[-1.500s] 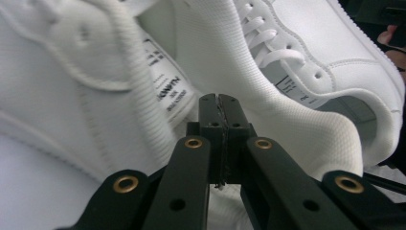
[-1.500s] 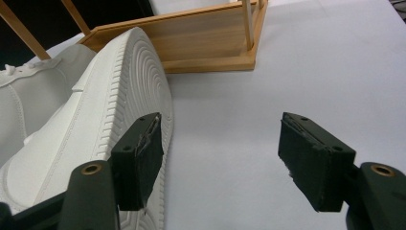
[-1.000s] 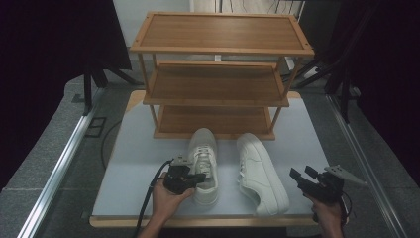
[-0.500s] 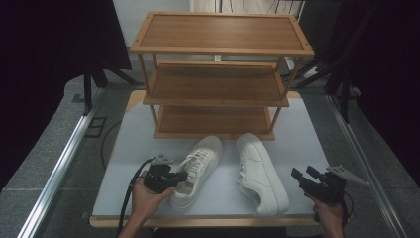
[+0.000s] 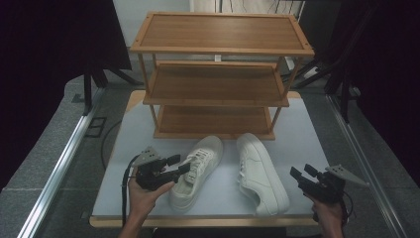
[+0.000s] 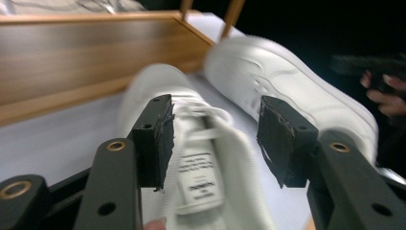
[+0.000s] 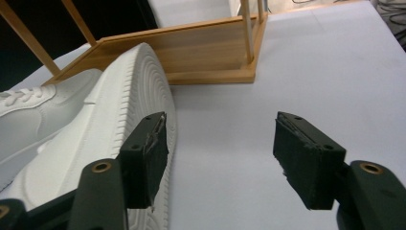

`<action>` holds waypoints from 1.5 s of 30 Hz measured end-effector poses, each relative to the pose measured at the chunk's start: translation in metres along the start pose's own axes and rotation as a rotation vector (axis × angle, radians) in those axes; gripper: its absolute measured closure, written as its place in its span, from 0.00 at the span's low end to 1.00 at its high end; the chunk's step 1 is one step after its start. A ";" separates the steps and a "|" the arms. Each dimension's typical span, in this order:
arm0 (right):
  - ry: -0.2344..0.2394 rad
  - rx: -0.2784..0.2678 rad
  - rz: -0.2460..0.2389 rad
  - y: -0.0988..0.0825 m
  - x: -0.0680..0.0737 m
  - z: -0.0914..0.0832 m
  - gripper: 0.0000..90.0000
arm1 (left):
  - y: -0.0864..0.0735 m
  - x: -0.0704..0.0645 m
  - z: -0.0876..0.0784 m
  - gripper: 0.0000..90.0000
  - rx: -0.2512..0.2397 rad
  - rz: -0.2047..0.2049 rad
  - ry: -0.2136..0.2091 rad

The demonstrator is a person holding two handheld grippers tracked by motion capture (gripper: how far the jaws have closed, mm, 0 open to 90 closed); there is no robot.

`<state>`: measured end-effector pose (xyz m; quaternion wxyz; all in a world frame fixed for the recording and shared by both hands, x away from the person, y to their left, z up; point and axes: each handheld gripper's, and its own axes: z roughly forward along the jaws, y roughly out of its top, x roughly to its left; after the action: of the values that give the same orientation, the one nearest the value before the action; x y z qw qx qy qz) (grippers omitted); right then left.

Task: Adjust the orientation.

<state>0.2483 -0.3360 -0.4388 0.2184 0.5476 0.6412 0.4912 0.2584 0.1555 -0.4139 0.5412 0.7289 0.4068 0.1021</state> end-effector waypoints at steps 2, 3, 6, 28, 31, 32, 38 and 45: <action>0.008 -0.003 -0.005 0.001 0.002 0.000 0.42 | -0.004 0.005 -0.001 0.50 0.029 0.003 0.007; 0.012 -0.002 -0.010 0.001 0.003 0.000 0.42 | -0.006 0.007 -0.003 0.49 0.028 0.002 0.013; 0.031 -0.007 -0.033 0.004 0.009 0.000 0.46 | -0.011 0.011 -0.006 0.47 0.018 -0.020 0.023; 0.212 0.132 -0.353 0.000 0.093 0.005 0.97 | -0.018 0.018 -0.004 0.46 0.020 -0.117 0.015; 0.232 0.163 -0.395 -0.006 0.106 0.006 0.98 | -0.018 0.017 -0.007 0.46 -0.002 -0.169 -0.044; 0.235 0.167 -0.404 -0.008 0.109 0.006 0.98 | -0.017 0.016 -0.008 0.46 -0.008 -0.168 -0.045; 0.244 0.227 -0.459 -0.021 0.120 0.013 0.99 | -0.017 0.014 -0.008 0.46 0.000 -0.158 -0.030; 0.247 0.243 -0.443 -0.022 0.116 0.011 0.99 | -0.018 0.013 -0.007 0.46 -0.001 -0.168 -0.039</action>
<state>0.2110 -0.2234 -0.4328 0.1732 0.3523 0.8213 0.4139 0.2541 0.1712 -0.4309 0.5560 0.6937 0.4558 0.0424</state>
